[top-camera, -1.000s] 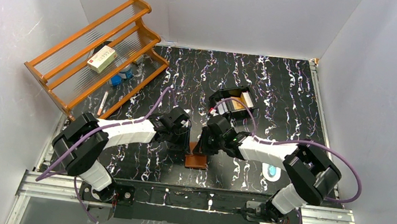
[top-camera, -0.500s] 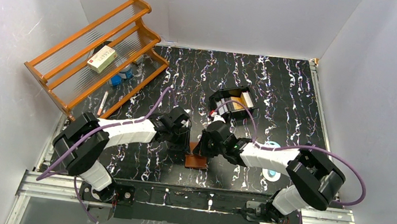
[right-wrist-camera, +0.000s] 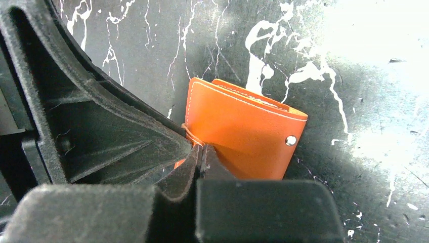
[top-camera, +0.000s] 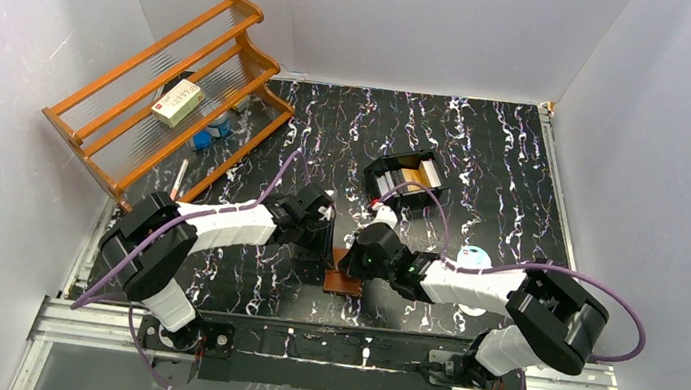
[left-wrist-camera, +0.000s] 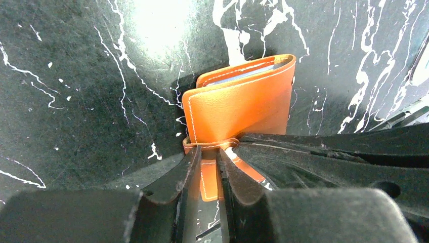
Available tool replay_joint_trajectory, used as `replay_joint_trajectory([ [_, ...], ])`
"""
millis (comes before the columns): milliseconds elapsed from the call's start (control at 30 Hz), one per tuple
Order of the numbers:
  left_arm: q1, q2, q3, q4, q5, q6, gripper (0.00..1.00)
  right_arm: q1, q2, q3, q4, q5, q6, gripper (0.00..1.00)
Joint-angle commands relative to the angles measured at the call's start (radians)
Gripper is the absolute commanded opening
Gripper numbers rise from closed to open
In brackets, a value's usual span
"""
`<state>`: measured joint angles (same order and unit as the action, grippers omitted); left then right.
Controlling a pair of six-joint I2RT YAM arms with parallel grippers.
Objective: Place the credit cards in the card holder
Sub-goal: Close the card holder at the center of the board.
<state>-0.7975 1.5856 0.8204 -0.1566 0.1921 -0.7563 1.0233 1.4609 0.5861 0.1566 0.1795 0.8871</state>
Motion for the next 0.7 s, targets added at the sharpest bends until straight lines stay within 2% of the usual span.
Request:
replay_joint_trajectory([
  [0,-0.007,0.076,-0.001,0.02,-0.04,0.002,0.16,0.051,0.077,-0.088,-0.358,0.04,-0.047,0.0],
  [200,-0.008,0.101,0.005,-0.008,-0.06,0.015,0.16,0.091,0.058,-0.048,-0.398,0.075,-0.043,0.0],
  [433,-0.008,0.118,-0.002,-0.004,-0.056,0.014,0.16,0.076,-0.09,0.134,-0.381,0.033,-0.06,0.21],
  [667,-0.008,0.119,0.004,-0.006,-0.054,0.017,0.16,0.048,-0.086,0.244,-0.43,0.038,-0.09,0.24],
])
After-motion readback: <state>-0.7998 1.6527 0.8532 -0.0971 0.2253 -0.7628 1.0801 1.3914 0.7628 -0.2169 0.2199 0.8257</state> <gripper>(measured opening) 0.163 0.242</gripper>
